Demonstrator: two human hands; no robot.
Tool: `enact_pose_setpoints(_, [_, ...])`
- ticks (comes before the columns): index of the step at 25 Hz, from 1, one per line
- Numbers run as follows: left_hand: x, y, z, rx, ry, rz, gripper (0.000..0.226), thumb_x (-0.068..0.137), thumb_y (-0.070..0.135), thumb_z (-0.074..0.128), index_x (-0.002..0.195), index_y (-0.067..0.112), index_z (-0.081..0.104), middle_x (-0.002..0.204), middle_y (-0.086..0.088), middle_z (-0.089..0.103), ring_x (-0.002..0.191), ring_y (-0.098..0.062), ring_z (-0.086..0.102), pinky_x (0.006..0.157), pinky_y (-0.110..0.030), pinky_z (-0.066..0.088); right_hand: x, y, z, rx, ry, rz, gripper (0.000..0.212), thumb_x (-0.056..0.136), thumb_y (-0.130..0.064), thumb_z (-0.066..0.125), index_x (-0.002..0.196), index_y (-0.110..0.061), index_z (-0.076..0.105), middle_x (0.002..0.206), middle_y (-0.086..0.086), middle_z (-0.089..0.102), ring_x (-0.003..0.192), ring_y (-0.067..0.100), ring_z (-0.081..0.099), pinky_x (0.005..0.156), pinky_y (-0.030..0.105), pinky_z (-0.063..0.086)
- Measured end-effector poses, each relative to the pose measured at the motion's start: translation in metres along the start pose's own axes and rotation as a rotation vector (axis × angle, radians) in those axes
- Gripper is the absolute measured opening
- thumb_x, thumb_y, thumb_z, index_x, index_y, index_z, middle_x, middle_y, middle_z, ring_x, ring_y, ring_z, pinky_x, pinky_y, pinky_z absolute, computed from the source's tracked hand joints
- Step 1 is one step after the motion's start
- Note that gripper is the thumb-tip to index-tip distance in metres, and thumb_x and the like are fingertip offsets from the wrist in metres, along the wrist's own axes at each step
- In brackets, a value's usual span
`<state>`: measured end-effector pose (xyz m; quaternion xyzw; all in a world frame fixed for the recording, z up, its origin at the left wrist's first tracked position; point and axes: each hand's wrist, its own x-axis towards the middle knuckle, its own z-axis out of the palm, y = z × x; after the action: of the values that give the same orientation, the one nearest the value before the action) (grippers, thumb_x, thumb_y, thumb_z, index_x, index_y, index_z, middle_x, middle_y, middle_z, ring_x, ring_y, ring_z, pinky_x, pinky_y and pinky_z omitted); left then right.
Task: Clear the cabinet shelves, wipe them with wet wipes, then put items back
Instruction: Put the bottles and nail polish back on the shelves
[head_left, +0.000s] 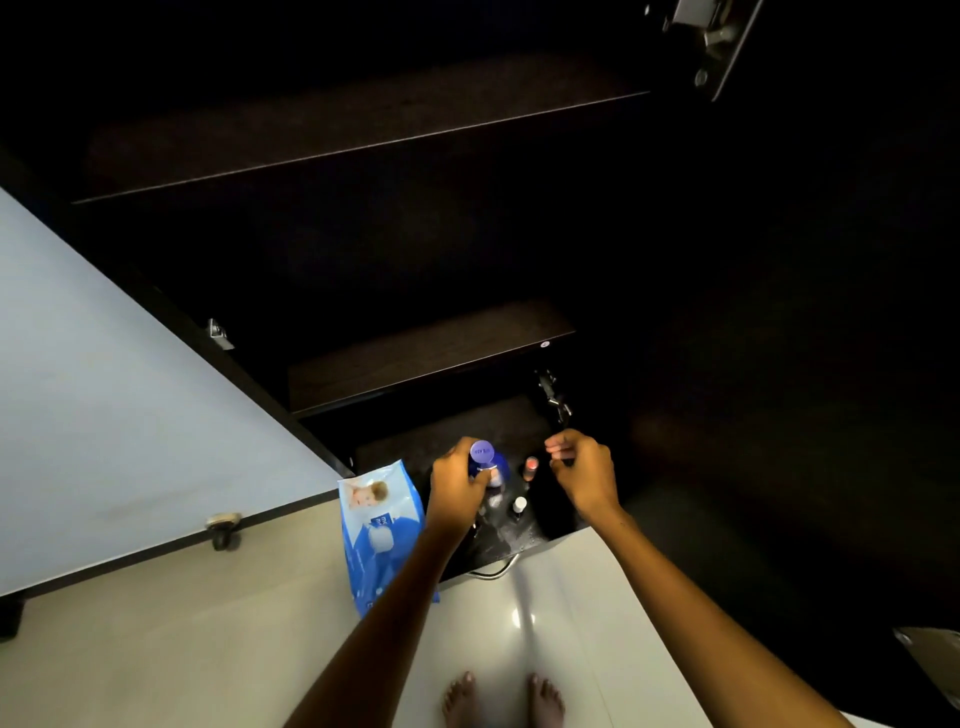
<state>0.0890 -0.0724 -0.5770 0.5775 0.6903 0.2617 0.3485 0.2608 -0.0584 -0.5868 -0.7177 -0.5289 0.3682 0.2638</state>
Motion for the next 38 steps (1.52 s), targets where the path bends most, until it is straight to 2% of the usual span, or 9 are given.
enact_pose_setpoints(5, [0.001,0.001,-0.013,-0.037,0.039,0.071,0.027,0.075,0.005,0.068,0.101,0.007,0.061,0.094,-0.004,0.065,0.083,-0.014,0.06,0.067,-0.005,0.038,0.007,0.003,0.021,-0.208,-0.08,0.025,0.035,0.077,-0.002,0.064,0.109,-0.016,0.061,0.103,0.004,0.067,0.094,0.025,0.066,0.085,0.037,0.053])
enact_pose_setpoints(9, [-0.001,-0.009,-0.017,-0.052,0.073,0.102,0.024,0.073,0.004,0.069,0.096,0.006,0.061,0.09,-0.008,0.067,0.079,-0.015,0.06,0.067,0.0,0.038,0.02,-0.002,0.042,-0.501,-0.169,-0.037,0.043,0.085,-0.002,0.052,0.124,-0.02,0.056,0.113,0.018,0.065,0.107,0.038,0.06,0.088,0.04,0.049])
enact_pose_setpoints(13, [0.0,-0.019,-0.022,-0.048,0.092,0.111,0.024,0.075,0.006,0.068,0.097,0.007,0.061,0.09,-0.007,0.066,0.079,-0.012,0.058,0.068,-0.001,0.039,0.03,-0.003,0.059,-0.609,-0.202,-0.017,0.032,0.086,-0.001,0.05,0.115,-0.009,0.062,0.114,0.023,0.063,0.108,0.04,0.059,0.088,0.04,0.048])
enact_pose_setpoints(16, [-0.003,-0.025,-0.027,-0.038,0.101,0.122,0.024,0.075,0.011,0.068,0.098,0.009,0.06,0.09,-0.002,0.064,0.081,-0.012,0.058,0.069,-0.003,0.039,0.033,-0.011,0.064,-0.555,-0.217,-0.019,0.027,0.076,0.001,0.064,0.103,-0.004,0.064,0.106,0.025,0.065,0.102,0.041,0.061,0.08,0.037,0.05])
enact_pose_setpoints(19, [-0.006,-0.023,-0.037,-0.057,0.121,0.122,0.024,0.075,0.011,0.068,0.099,0.01,0.06,0.089,0.002,0.062,0.08,-0.01,0.056,0.069,-0.002,0.039,0.033,-0.025,0.065,-0.423,-0.166,-0.057,0.019,0.081,-0.004,0.061,0.099,-0.006,0.064,0.1,0.023,0.067,0.098,0.039,0.063,0.077,0.036,0.05])
enact_pose_setpoints(27, [-0.029,0.021,-0.093,-0.12,0.237,0.238,0.031,0.074,0.014,0.074,0.102,0.012,0.063,0.094,0.0,0.068,0.086,-0.009,0.062,0.075,-0.013,0.045,-0.009,-0.084,0.02,-0.138,-0.051,-0.234,0.015,0.076,-0.006,0.072,0.088,-0.014,0.067,0.084,0.005,0.073,0.074,0.015,0.066,0.075,0.029,0.054])
enact_pose_setpoints(30, [-0.046,0.05,-0.123,-0.108,0.265,0.332,0.034,0.074,0.016,0.074,0.106,0.01,0.063,0.099,-0.002,0.068,0.09,-0.009,0.061,0.077,-0.005,0.042,-0.04,-0.121,-0.018,-0.121,0.026,-0.371,0.022,0.073,-0.01,0.076,0.093,-0.011,0.067,0.083,0.003,0.07,0.072,0.009,0.059,0.072,0.023,0.051])
enact_pose_setpoints(33, [-0.066,0.089,-0.159,-0.083,0.277,0.415,0.038,0.074,0.018,0.075,0.109,0.009,0.063,0.099,-0.004,0.069,0.09,-0.012,0.063,0.074,-0.002,0.042,-0.07,-0.168,-0.067,-0.082,0.063,-0.466,0.034,0.066,-0.01,0.081,0.095,-0.012,0.062,0.08,-0.002,0.064,0.068,0.008,0.058,0.071,0.028,0.053])
enact_pose_setpoints(38, [-0.09,0.173,-0.221,-0.08,0.346,0.557,0.044,0.076,0.025,0.074,0.115,0.011,0.06,0.103,-0.001,0.066,0.093,-0.009,0.06,0.08,-0.016,0.048,-0.11,-0.257,-0.147,0.097,0.113,-0.608,0.053,0.059,-0.004,0.084,0.098,-0.015,0.05,0.072,-0.005,0.063,0.066,0.004,0.063,0.062,0.016,0.051])
